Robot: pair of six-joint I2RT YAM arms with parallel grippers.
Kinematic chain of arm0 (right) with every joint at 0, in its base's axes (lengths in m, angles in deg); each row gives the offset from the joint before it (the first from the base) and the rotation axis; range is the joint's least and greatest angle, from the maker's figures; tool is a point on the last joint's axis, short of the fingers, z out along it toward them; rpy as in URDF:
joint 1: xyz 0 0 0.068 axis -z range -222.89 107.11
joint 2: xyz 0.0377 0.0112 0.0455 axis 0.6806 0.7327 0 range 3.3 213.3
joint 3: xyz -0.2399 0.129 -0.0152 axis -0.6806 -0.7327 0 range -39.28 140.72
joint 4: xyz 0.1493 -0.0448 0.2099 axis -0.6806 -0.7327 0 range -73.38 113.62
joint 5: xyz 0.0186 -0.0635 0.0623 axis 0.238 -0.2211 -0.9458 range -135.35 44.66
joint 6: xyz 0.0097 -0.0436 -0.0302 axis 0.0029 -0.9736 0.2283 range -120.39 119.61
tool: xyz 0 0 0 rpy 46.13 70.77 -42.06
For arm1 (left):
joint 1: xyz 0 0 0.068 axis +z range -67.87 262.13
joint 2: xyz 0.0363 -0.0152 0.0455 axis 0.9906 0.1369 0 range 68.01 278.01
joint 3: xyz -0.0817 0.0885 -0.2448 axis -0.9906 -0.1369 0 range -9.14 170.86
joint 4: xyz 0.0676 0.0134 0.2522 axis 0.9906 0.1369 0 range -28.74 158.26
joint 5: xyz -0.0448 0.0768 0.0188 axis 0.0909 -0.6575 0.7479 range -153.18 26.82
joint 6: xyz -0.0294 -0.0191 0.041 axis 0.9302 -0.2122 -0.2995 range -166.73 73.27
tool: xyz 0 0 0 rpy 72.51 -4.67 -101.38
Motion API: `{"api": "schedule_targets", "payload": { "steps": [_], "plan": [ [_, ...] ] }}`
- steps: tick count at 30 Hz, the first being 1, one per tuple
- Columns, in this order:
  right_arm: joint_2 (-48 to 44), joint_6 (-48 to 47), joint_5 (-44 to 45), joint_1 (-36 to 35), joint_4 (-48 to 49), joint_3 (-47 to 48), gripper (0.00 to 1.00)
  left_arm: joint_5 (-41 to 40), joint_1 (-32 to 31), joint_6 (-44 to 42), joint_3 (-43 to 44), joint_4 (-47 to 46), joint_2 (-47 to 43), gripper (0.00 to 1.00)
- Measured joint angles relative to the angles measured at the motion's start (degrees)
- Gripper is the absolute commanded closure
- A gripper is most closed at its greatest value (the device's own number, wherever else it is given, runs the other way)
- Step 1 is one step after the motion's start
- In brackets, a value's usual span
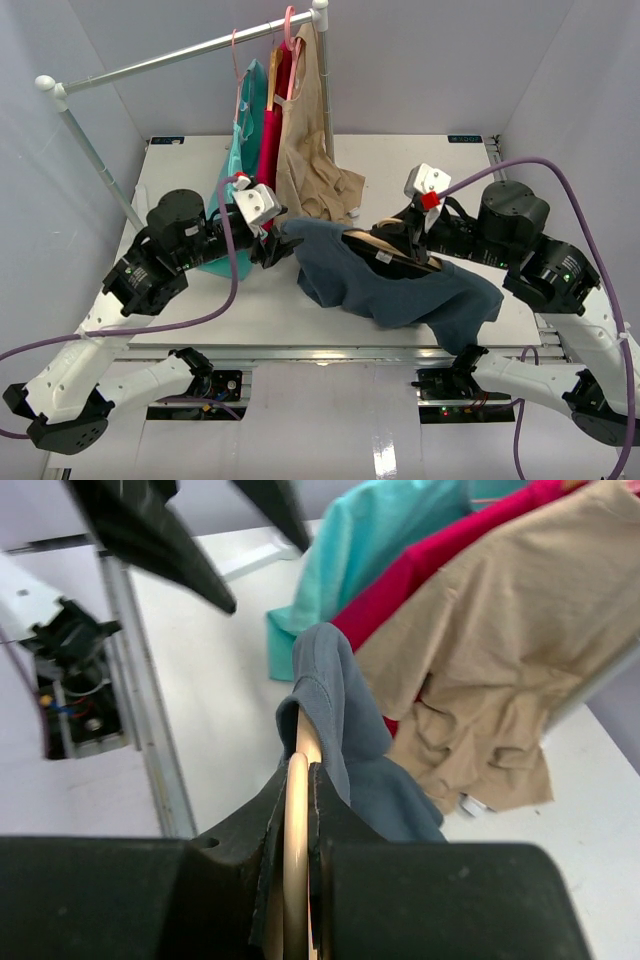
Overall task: Place the t-shirt on the hanger
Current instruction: Place the T-shirt on the hanger, then place the hanger at the clothesline.
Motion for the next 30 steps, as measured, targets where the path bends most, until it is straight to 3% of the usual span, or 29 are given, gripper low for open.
{"api": "schedule_targets", "payload": {
  "steps": [8,17,30],
  "plan": [
    [-1.85,-0.27,-9.01,0.0,0.05,-2.54,0.92,12.81,0.0,-4.26,11.43,4.66,6.4,0.24],
    [-2.11,-0.21,-14.0,0.0,0.91,-6.79,0.92,23.41,-0.05,-10.6,6.51,8.7,12.23,0.24],
    [0.19,0.14,-15.46,0.0,3.69,-9.0,0.92,27.72,-2.13,-13.28,3.81,8.92,12.29,0.24]
  ]
}}
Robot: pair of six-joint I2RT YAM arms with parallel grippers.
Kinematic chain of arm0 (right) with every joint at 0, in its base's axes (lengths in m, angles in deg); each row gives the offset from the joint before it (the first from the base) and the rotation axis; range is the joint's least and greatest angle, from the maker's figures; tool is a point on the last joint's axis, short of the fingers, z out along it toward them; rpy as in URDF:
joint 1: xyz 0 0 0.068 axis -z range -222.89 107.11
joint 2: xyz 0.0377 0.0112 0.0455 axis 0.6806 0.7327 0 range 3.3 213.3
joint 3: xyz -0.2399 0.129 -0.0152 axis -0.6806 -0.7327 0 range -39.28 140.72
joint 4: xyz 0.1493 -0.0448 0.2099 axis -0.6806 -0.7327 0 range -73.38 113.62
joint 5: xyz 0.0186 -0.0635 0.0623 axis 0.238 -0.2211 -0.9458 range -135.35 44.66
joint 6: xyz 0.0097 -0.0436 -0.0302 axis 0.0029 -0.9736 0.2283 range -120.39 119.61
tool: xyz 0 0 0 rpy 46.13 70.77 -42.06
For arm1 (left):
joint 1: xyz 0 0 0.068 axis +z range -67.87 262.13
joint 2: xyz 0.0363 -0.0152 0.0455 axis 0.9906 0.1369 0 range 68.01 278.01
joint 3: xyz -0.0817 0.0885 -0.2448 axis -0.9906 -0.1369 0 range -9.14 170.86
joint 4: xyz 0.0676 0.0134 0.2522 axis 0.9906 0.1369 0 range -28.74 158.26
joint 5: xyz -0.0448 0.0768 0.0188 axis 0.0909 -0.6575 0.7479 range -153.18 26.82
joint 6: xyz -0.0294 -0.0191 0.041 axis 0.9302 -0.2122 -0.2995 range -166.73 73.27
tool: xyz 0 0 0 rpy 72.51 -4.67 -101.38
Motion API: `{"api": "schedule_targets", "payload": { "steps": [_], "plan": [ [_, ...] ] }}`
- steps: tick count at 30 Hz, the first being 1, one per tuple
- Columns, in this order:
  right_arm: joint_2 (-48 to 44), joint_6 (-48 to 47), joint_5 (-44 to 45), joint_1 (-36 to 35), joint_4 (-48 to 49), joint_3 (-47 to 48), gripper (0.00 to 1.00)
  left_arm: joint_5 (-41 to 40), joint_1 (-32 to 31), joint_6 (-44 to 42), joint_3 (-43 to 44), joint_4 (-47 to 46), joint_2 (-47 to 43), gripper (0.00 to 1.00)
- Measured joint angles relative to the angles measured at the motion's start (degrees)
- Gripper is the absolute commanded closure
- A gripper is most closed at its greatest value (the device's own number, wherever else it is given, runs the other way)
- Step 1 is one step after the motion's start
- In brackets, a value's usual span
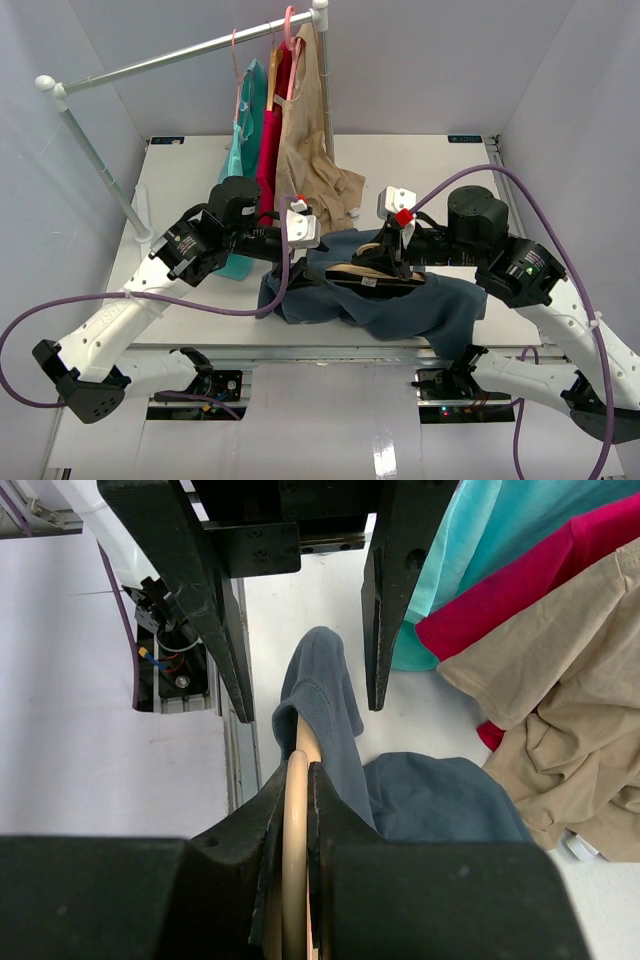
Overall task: Place the t-shirt on the hanger
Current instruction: Place the hanger at the clothesline.
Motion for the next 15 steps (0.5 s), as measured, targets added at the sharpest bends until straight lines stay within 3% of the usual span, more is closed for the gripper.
{"api": "schedule_targets", "payload": {
  "steps": [8,15],
  "plan": [
    [0.37,0.62,-0.15,0.0,0.98,-0.07,0.92,-1.5,-0.69,-0.8,-0.04,1.57,0.3,0.28],
    [2.43,1.64,-0.13,0.0,1.61,-0.02,0.92,-6.38,-3.4,-0.87,-0.44,2.69,2.69,0.39]
  ]
}}
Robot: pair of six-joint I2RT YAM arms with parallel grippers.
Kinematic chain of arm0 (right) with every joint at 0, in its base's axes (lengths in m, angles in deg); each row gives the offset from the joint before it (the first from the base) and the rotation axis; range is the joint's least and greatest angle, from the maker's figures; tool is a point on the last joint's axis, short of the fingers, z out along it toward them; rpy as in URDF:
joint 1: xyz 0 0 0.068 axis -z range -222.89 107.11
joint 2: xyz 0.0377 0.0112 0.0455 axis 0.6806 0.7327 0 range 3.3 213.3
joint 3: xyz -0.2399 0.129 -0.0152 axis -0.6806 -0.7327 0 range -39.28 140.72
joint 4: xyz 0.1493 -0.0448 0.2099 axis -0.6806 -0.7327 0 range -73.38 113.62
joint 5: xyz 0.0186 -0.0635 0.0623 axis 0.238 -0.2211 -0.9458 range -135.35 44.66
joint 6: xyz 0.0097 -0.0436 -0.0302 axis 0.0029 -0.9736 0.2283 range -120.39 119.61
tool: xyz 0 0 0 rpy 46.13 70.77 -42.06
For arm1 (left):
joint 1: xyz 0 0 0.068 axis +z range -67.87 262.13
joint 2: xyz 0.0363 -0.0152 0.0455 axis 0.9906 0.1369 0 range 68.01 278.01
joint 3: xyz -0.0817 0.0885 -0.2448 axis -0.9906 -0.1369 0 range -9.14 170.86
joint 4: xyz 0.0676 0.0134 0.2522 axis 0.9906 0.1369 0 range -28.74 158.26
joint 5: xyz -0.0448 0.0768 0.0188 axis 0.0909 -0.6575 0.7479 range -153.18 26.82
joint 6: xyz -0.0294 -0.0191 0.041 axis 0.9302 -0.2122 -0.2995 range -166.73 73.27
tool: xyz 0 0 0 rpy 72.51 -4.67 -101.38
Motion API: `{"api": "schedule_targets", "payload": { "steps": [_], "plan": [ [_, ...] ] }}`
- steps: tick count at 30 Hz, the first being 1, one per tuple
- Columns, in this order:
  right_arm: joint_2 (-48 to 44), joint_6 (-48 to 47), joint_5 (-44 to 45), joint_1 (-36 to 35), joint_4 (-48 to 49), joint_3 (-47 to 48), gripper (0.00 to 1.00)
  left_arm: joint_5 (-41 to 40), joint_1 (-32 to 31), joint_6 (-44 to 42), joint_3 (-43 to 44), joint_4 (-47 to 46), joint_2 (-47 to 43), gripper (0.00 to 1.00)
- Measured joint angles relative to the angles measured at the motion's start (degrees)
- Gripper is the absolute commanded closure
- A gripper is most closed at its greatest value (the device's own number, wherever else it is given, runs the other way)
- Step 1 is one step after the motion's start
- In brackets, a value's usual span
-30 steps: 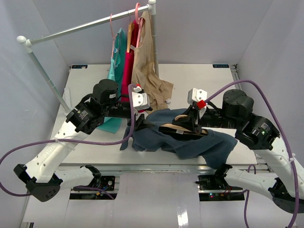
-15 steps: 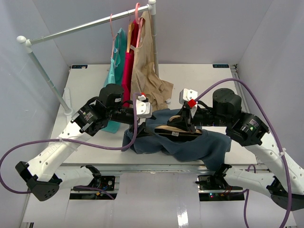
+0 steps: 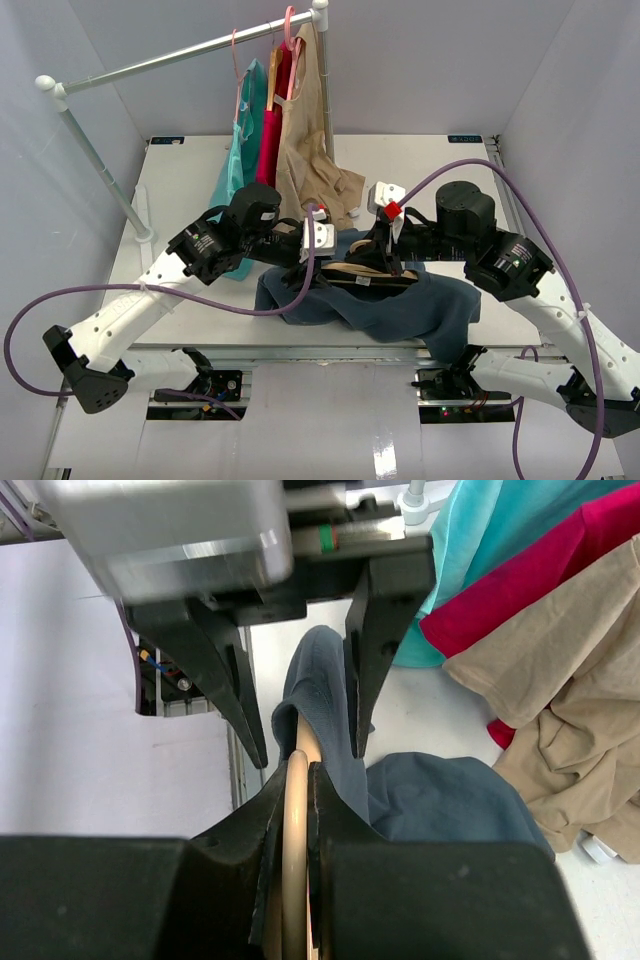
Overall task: Place the t-shirt on the hanger
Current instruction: Place the hanger at the clothesline.
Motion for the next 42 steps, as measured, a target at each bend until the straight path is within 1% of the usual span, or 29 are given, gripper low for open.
{"api": "schedule_targets", "payload": {
  "steps": [2,5,8,10,18,19,22,25,26,28,30,33,36,40,42],
  "plan": [
    [0.38,0.02,0.0,0.0,0.0,0.0,0.92,-1.02,-0.53,-0.02,-0.03,0.38,0.92,0.46],
    [0.37,0.03,0.01,0.0,0.01,0.0,0.92,-2.02,-1.08,-0.04,-0.25,0.7,1.47,0.66],
    [0.33,0.13,0.09,0.0,0.01,0.0,0.92,-2.49,-1.48,-0.23,-0.37,0.93,1.52,0.91],
    [0.33,0.18,0.19,0.07,0.04,0.0,0.92,-2.48,-1.72,-0.59,-0.38,1.1,1.51,1.0],
    [0.15,0.54,-0.02,0.11,0.1,-0.14,0.91,-1.86,-2.02,-0.13,-1.36,-0.06,0.85,1.0],
    [0.07,0.68,0.04,0.11,0.28,-0.25,0.84,-1.83,-2.02,0.13,-1.91,-0.61,0.38,1.0],
    [-0.34,1.5,0.89,-0.11,1.2,-0.71,0.59,-1.93,-2.05,1.4,-3.81,-2.62,-1.66,1.0],
    [-1.1,2.82,3.78,-0.07,2.34,-0.72,0.34,-2.25,-2.06,3.51,-6.09,-3.68,-4.38,1.0],
    [-1.56,3.49,5.35,-0.14,2.71,-0.75,0.27,-2.58,-2.05,4.36,-6.86,-3.93,-5.31,1.0],
    [-2.99,4.31,8.5,-0.17,3.34,-0.88,0.22,-3.54,-2.05,6.12,-8.82,-3.89,-7.61,1.0],
    [-5.34,5.32,11.81,-0.03,4.23,-1.31,0.18,-4.98,-2.06,7.81,-11.37,-3.02,-10.71,1.0],
    [-10.25,6.37,16.19,0.04,5.4,-2.14,0.15,-8.32,-2.06,10.17,-14.13,-1.05,-15.95,1.0],
    [-15.66,7.64,21.05,0.04,8.23,-3.64,0.13,-12.9,-2.08,12.87,-13.81,0.31,-20.93,1.0],
    [-22.18,8.87,27.69,0.04,11.12,-5.71,0.13,-18.57,-2.13,16.93,-5.85,2.63,-22.07,1.0],
    [-23.56,9.04,30.57,0.07,12.47,-6.08,0.12,-20.77,-2.13,18.98,-0.81,3.64,-21.43,1.0]
  ]
}}
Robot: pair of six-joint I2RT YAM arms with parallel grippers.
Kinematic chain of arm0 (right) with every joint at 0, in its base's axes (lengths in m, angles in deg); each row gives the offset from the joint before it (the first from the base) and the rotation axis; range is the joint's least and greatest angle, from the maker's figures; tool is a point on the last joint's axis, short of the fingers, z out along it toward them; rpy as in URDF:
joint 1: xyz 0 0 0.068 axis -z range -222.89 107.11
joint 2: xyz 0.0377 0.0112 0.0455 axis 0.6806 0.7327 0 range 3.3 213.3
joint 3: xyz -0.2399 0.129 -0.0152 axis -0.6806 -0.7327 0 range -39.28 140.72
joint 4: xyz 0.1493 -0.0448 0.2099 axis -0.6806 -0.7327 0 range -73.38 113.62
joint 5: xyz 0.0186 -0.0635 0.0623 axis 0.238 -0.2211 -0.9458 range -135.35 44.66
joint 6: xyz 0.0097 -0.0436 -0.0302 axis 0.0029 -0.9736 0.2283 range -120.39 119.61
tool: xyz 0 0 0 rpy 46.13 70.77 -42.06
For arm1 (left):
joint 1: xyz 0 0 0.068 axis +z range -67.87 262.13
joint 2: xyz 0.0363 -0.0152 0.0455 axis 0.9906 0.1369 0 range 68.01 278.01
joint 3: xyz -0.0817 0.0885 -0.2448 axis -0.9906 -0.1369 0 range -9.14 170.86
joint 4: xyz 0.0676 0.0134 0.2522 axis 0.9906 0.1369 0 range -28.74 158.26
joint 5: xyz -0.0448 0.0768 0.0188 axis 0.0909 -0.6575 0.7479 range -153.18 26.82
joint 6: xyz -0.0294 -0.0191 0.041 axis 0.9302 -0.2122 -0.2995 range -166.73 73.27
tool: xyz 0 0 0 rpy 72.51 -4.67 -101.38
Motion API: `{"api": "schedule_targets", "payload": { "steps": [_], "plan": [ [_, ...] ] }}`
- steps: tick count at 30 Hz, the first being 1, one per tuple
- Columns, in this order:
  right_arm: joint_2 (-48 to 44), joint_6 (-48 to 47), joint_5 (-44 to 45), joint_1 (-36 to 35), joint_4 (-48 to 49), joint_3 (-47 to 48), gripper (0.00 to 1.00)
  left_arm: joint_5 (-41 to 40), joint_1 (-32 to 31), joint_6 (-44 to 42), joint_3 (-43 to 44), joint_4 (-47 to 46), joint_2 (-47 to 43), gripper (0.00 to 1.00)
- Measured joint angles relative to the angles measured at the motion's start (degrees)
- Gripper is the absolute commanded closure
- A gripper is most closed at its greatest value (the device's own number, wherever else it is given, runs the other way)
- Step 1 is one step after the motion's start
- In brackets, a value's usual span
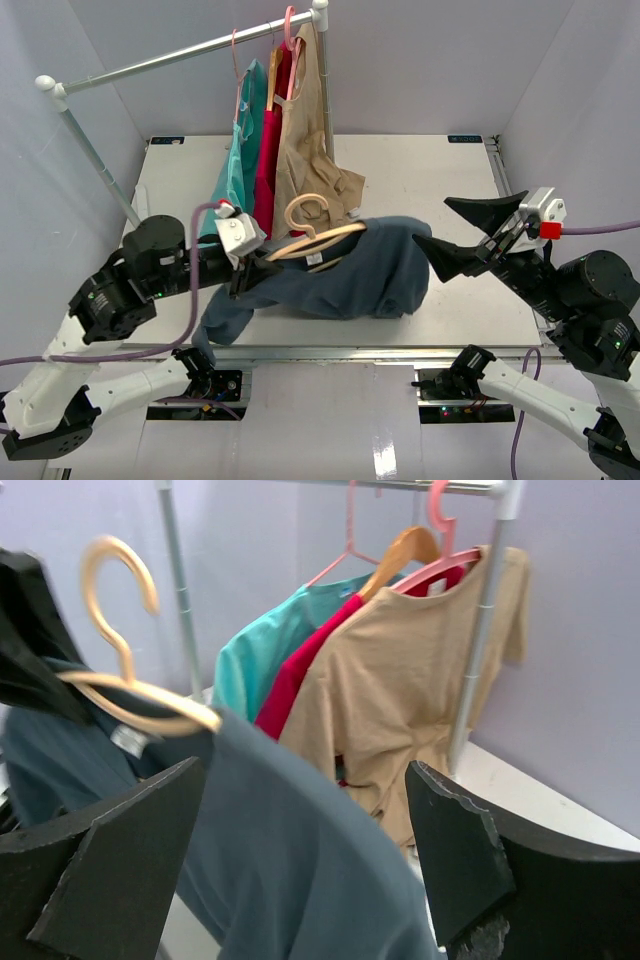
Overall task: Place the t-shirt on the hanger
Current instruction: Place the hanger at the clothesline.
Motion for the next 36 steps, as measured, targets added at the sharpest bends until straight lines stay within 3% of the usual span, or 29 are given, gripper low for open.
{"api": "schedule_targets", "payload": {
  "steps": [7,17,26,36],
  "plan": [
    [-0.39,-0.11,6.11,-0.02,0.77,-2.36,0.12,-6.79,0.02,4.31,12.36,1.92,-0.9,1.0],
    [0.52,-0.24,7.62,-0.02,0.83,-3.36,0.12,-21.6,0.02,9.12,30.55,9.46,-2.41,1.0],
    [0.68,-0.53,9.04,-0.02,0.82,-3.38,0.12,-29.42,0.02,11.34,46.43,18.11,-2.98,1.0],
    [0.67,-0.94,9.49,-0.02,0.84,-3.38,0.11,-54.36,0.03,13.43,50.2,22.08,-7.43,1.0]
  ]
}}
